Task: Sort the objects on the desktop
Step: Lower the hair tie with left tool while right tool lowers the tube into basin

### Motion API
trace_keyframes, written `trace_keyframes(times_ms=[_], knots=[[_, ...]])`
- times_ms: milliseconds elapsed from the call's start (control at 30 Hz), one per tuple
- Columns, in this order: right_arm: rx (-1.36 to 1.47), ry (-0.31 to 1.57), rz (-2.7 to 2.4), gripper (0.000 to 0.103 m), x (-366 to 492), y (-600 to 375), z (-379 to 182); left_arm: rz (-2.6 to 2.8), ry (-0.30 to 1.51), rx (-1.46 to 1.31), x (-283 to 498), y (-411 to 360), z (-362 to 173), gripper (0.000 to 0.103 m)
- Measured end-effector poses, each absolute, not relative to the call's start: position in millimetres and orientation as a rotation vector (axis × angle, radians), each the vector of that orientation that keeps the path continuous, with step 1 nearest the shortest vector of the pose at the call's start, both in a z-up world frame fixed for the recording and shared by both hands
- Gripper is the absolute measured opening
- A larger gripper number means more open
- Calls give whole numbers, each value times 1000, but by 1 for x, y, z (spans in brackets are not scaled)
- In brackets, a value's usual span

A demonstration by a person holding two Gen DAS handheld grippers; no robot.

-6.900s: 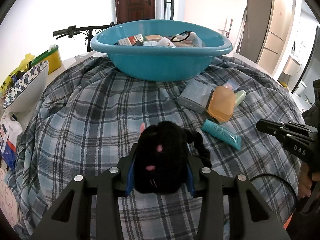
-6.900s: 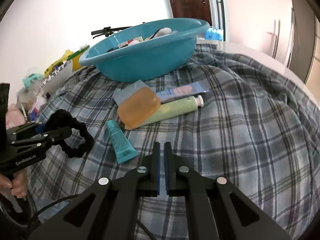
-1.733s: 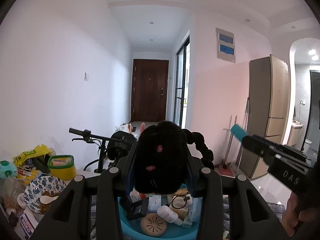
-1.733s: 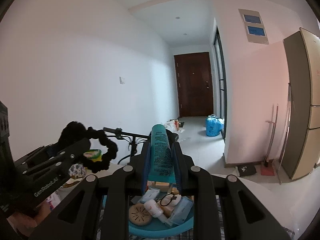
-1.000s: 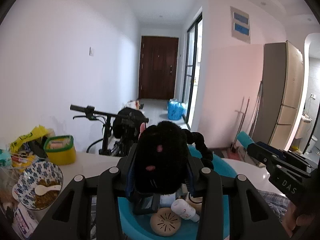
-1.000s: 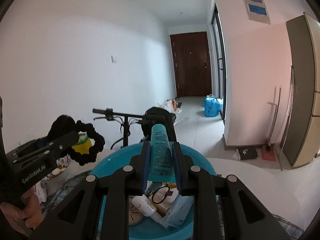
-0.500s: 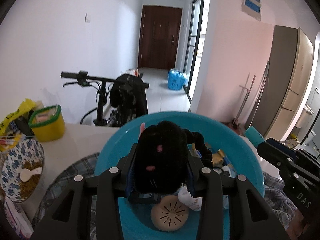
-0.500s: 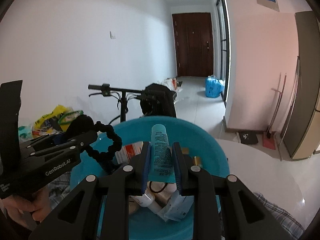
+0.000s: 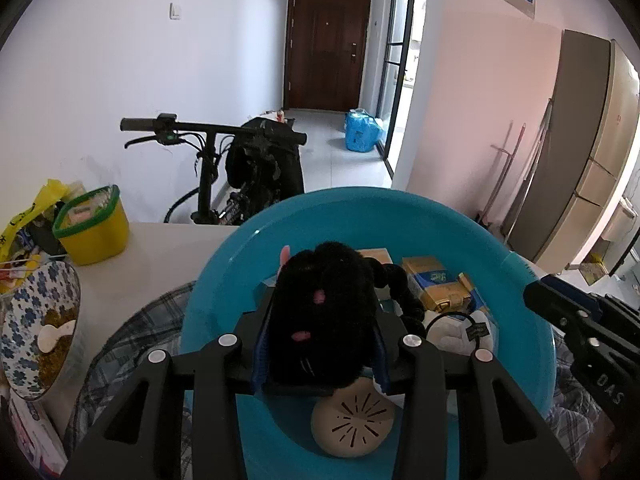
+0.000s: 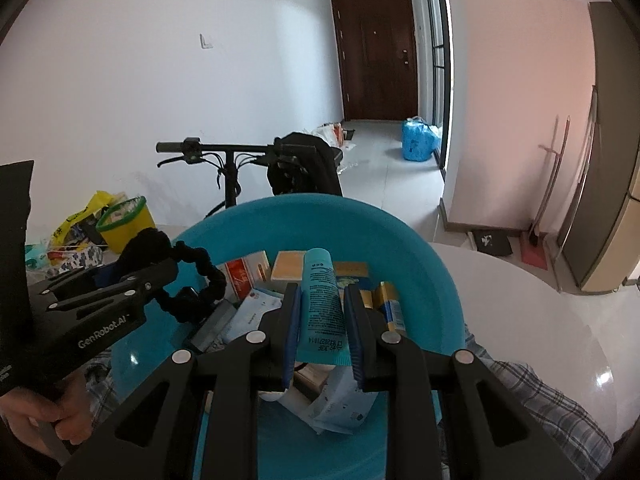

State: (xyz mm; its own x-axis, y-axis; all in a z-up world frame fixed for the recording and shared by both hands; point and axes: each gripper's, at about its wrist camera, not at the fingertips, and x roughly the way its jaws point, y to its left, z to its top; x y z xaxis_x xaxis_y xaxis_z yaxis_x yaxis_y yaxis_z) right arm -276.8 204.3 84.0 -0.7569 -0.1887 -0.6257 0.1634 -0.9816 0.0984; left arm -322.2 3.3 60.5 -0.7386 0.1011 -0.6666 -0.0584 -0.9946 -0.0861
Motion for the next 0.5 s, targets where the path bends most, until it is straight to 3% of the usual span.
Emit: trace_keyframes(times_ms=[500], knots=[[1095,-1,-2753,20,-286,204,70,2804,-95,-1202,-333,3,46,42]])
